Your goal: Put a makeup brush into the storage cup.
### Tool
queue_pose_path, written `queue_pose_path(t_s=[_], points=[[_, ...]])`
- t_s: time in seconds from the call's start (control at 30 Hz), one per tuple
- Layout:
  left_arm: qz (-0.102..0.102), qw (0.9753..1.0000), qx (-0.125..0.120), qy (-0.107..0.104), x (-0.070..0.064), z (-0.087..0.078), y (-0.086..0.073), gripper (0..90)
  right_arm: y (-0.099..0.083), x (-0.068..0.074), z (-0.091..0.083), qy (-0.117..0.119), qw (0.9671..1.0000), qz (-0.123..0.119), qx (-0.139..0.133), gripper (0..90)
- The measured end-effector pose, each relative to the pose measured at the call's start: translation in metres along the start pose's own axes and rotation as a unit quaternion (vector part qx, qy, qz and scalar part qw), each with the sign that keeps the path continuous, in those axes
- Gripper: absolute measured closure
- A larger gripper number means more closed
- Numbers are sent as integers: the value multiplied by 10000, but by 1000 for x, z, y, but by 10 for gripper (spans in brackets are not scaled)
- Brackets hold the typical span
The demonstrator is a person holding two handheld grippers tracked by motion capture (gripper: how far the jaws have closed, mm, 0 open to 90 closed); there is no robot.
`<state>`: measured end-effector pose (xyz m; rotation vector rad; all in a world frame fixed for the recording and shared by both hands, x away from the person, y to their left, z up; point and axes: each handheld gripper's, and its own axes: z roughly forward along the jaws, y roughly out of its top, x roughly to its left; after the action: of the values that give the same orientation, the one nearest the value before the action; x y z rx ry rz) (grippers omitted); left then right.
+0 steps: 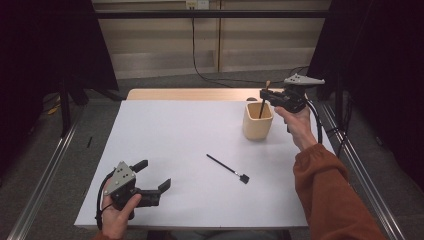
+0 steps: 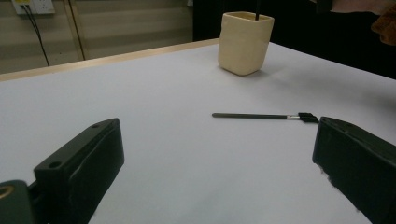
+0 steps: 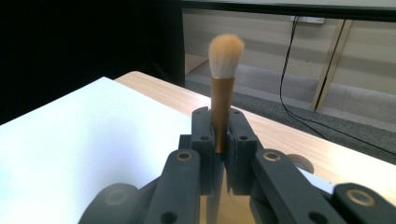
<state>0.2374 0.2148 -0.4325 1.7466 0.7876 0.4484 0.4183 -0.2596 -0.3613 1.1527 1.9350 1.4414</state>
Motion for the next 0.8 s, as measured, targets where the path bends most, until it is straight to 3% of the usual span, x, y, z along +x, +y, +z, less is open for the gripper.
queue_pose_path(t_s=[0.47,0.8], points=[[36,10000,18,-28,1,1,0,20,-22,-2,8,52,9999,134,62,837],[88,10000,-7,-8,0,1,0,20,-25,-2,10,-15,9999,157,41,836]])
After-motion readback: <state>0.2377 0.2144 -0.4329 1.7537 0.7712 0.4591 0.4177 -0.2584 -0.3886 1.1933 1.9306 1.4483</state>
